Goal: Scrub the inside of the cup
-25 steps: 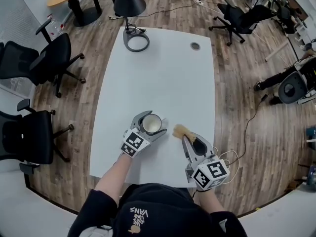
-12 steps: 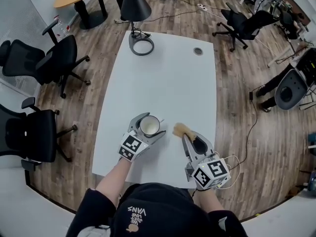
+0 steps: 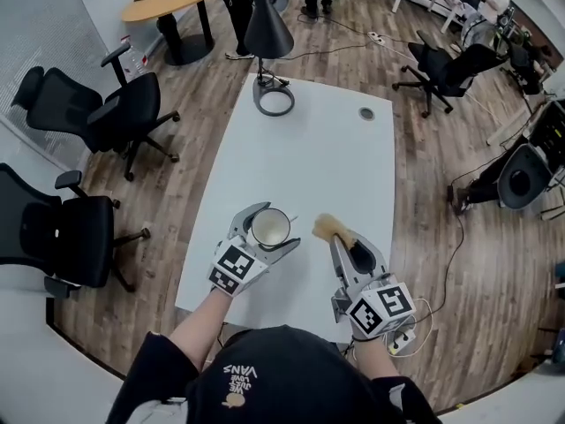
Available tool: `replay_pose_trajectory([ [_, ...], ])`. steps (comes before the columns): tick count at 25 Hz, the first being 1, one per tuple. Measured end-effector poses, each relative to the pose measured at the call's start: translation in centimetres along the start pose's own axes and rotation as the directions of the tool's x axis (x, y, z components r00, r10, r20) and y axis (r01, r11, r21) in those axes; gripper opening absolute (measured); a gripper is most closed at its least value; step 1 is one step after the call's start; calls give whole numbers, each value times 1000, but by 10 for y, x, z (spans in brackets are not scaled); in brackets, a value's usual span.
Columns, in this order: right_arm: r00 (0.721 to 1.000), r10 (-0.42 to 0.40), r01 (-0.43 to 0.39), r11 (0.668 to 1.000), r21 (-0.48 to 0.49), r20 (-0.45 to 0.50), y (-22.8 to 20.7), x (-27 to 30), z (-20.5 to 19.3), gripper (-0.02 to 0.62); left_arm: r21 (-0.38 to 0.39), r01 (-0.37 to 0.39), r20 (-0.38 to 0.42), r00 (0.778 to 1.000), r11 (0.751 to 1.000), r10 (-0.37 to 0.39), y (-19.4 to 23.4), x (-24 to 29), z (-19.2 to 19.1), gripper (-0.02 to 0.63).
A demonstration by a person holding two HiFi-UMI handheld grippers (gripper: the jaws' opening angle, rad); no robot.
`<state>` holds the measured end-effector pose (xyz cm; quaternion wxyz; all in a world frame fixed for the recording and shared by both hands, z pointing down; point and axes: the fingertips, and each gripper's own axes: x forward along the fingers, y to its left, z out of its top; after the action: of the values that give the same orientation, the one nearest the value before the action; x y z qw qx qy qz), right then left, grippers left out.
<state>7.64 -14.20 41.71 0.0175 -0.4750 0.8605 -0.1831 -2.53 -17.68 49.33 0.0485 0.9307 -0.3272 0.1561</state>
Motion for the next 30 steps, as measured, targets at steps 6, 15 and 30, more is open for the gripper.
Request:
replay_pose_trajectory([
  [6,999,27,-27,1000,-7,27,16,-9,16,92,86,-19,-17,1000,996,21,-4,-22,23,431],
  [15,997,57,-56,998,-26,48,35,-23,27,92,112,-42,-8,999,993,43,-16,-45,37,431],
  [30,986,164,-162,984,-73,28,66,-13,25,92,180,-29,-95,994,983,47,-22,-41,22,431],
])
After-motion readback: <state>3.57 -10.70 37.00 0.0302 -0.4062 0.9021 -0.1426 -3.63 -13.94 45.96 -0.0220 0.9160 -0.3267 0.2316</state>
